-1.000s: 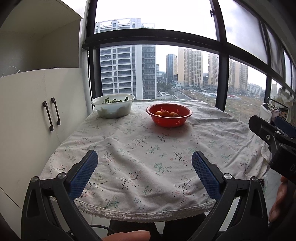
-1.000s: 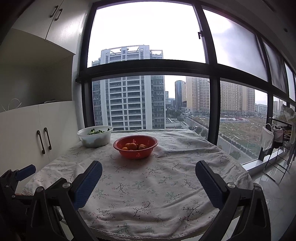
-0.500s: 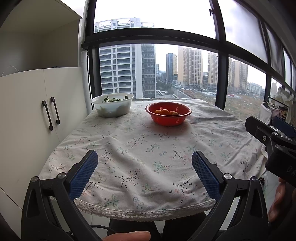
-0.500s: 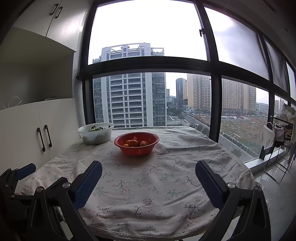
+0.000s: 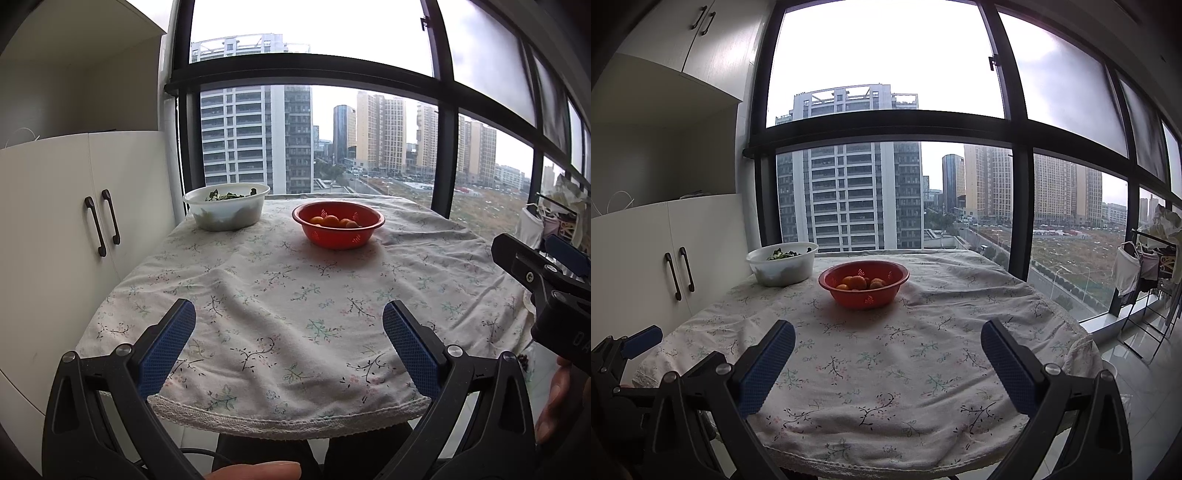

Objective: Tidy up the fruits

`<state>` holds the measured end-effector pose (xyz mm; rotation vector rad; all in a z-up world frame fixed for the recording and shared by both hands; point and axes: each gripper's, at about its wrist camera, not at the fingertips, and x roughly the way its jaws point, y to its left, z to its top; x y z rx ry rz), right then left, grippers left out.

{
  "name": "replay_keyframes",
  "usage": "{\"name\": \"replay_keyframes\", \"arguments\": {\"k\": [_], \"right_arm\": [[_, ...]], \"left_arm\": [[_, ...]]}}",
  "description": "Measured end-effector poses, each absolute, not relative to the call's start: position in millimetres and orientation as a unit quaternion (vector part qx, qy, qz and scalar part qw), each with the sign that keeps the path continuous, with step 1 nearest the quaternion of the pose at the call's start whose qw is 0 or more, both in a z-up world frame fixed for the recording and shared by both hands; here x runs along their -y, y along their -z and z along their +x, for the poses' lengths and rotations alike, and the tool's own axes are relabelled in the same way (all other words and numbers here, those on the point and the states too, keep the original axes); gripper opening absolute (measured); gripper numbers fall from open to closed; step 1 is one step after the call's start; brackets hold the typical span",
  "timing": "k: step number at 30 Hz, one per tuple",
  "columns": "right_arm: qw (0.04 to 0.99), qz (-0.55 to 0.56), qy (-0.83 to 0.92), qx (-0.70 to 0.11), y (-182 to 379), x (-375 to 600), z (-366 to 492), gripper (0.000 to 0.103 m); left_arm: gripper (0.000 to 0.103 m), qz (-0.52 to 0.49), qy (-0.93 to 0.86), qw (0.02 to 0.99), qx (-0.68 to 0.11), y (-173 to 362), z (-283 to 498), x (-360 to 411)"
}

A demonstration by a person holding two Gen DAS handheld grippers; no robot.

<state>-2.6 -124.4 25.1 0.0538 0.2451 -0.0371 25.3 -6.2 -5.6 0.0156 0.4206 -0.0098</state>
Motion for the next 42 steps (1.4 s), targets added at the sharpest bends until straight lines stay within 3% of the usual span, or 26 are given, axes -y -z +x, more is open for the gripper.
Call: {"name": "replay_keyframes", "arguments": {"k": [42], "right_arm": [[0.991,0.023,0.014,-0.128,-18.2,117.6,-4.7,0.103]], "left_arm": [[0.103,0.008,0.004,0.978,-0.209,7.4,24.9,7.7]]}}
